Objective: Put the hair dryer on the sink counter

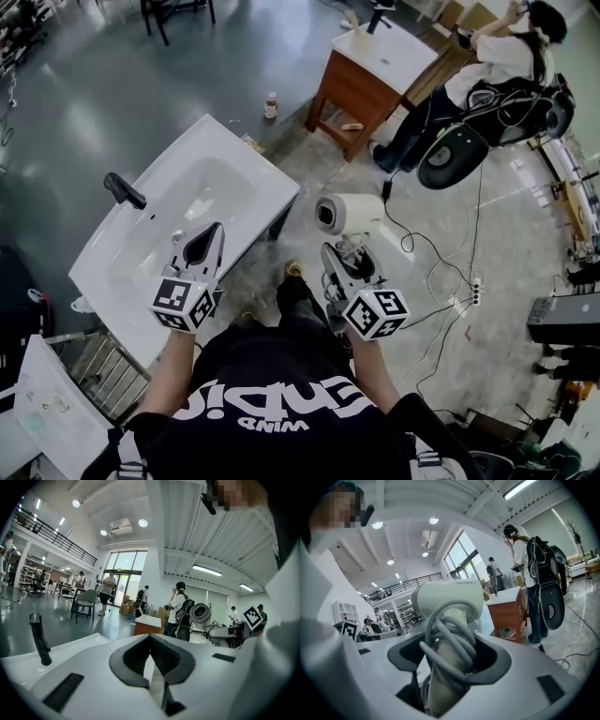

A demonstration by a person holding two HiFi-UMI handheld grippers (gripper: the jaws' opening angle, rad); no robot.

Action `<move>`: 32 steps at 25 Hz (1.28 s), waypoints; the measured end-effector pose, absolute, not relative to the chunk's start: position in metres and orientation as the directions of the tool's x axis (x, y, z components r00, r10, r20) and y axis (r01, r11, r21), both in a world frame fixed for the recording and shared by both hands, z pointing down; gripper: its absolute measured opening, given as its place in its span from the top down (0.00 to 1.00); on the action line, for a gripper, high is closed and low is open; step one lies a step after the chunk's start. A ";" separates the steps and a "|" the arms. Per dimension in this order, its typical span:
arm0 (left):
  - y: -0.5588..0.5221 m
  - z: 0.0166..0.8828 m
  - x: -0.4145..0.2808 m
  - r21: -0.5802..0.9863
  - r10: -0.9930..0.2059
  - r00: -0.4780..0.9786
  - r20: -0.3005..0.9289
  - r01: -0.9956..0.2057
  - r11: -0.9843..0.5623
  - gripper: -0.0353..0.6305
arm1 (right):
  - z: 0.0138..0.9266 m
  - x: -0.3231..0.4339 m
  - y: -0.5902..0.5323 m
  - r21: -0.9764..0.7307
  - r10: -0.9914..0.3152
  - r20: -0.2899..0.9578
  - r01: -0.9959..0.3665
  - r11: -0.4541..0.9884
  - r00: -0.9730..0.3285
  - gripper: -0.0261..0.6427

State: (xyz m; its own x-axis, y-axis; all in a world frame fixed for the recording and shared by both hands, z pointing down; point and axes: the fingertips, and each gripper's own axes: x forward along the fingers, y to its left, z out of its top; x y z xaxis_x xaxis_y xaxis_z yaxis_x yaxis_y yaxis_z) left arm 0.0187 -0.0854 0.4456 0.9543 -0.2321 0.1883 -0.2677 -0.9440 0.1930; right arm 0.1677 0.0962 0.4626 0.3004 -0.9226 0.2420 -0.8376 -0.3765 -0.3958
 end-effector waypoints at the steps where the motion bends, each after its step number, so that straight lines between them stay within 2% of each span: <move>1: -0.088 0.446 0.024 0.192 -0.241 0.952 0.189 -0.276 -0.942 0.92 | 0.463 0.175 0.092 -0.394 -0.926 0.241 -0.842 -0.368 0.292 0.52; 15: -0.138 0.440 0.084 0.183 -0.334 0.920 0.207 -0.371 -0.910 0.92 | 0.457 0.247 0.016 -0.379 -0.958 0.234 -0.892 -0.247 0.166 0.52; 26: -0.157 0.435 0.086 0.170 -0.498 0.839 0.218 -0.536 -0.827 0.92 | 0.456 0.279 -0.034 -0.371 -0.972 0.233 -0.925 -0.089 0.000 0.52; 32: -0.158 0.437 0.081 0.199 -0.610 0.764 0.209 -0.644 -0.739 0.92 | 0.457 0.277 -0.057 -0.354 -0.958 0.246 -0.934 0.054 -0.149 0.52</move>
